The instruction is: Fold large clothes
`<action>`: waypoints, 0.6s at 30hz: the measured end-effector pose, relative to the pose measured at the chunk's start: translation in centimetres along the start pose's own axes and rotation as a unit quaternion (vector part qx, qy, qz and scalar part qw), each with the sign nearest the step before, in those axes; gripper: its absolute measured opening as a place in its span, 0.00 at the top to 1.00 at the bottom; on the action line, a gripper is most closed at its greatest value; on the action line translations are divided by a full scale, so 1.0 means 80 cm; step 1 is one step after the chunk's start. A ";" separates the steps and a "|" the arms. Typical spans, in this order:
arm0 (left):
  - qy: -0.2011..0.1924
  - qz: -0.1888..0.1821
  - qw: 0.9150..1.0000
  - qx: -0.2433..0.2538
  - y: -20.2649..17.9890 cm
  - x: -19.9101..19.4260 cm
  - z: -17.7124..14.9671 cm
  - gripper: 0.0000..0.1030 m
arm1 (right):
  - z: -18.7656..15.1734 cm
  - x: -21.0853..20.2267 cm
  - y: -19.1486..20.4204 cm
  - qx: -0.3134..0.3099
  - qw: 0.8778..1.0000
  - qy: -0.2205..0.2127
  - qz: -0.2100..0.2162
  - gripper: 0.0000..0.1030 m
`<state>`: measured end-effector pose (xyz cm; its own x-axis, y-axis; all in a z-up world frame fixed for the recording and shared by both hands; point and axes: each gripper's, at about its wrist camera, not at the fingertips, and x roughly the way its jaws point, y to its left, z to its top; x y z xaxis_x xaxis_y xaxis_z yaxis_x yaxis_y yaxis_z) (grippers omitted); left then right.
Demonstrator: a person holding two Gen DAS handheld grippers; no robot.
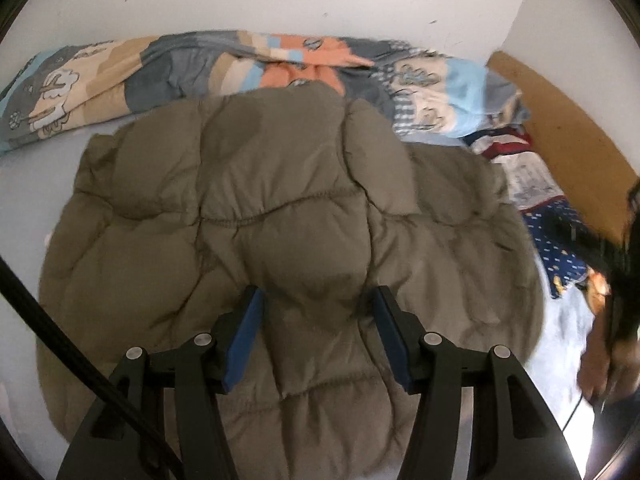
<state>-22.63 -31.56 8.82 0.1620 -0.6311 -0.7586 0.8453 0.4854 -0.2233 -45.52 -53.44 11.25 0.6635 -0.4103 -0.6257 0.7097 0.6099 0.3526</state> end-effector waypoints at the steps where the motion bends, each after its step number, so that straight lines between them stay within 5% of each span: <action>1: 0.009 0.003 1.000 -0.006 0.002 0.012 0.004 0.45 | -0.010 0.010 0.011 -0.024 1.000 0.011 -0.006 0.40; 9: 0.064 0.030 0.997 -0.011 0.008 0.079 0.022 0.39 | -0.059 0.109 0.001 -0.063 0.992 0.086 -0.064 0.39; 18: 0.054 0.046 0.997 -0.036 0.004 0.085 0.022 0.38 | -0.063 0.126 -0.013 -0.031 0.991 0.107 -0.073 0.38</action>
<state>-20.37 -36.77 4.72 0.1788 -0.5148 -0.8385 0.7902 0.5828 -0.1893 -40.78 -54.80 1.07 0.4850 -0.3478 -0.8024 0.7735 0.5988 0.2080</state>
